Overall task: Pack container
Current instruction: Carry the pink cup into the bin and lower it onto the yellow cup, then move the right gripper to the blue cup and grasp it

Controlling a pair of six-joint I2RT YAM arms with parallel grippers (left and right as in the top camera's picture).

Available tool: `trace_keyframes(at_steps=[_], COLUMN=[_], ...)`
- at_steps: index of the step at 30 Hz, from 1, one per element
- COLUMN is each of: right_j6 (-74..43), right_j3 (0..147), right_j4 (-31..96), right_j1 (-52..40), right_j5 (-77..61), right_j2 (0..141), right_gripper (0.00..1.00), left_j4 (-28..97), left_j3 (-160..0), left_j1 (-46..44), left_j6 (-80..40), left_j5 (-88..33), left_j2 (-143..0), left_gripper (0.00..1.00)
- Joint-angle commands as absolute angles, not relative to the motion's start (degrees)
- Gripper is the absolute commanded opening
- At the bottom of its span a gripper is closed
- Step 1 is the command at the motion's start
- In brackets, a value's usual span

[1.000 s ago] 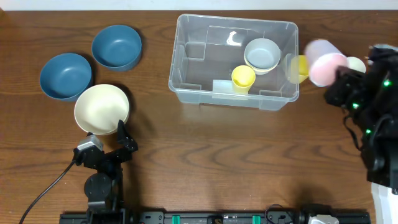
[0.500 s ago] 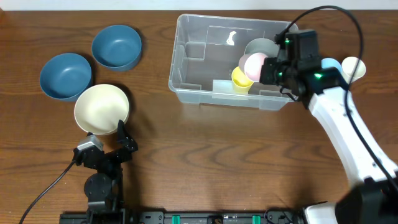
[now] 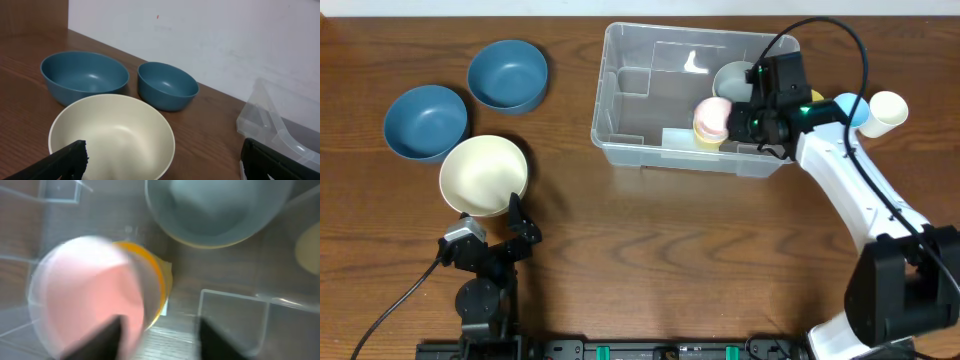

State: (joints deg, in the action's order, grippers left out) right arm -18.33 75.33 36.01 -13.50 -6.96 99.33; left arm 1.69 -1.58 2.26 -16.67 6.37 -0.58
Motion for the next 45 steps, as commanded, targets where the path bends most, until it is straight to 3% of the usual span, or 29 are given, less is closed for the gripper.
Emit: trace_keyframes(at_steps=[1,4,13,17,22,30,45], right_j6=[-16.82,-16.16,-18.87,-24.14,-28.58,-29.15,-31.77], right_j3=[76.34,77.91,97.84,104.38,103.31,95.74,92.55], right_j4=[35.77,36.75,53.56,61.87,67.11,63.31,52.66], right_j1=[-14.90,-15.07,-13.19,-7.92,2.66,12.69,15.18], right_j5=[-8.38,-9.89,-4.32,4.58,5.98,3.16,3.62], right_j2=[99.81,99.70,96.12,94.59,95.50,99.04,112.46], right_gripper=[0.80,0.89,0.93,0.93,0.90,0.84,0.79], left_j4=[3.60,3.60,3.60,3.60,3.60,3.60,3.60], left_j3=[-0.25,-0.25,-0.25,-0.25,-0.25,-0.25,-0.25], left_j1=[2.57,2.57,2.57,2.57,2.57,2.57,2.57], left_j6=[-16.16,-16.16,-16.16,-16.14,-16.16,-16.16,-16.16], left_j5=[7.03,7.05,7.05,7.05,7.05,7.05,7.03], left_j2=[-0.23,-0.23,-0.23,-0.23,-0.23,-0.23,-0.23], left_gripper=[0.98,0.98,0.98,0.98,0.98,0.98,0.98])
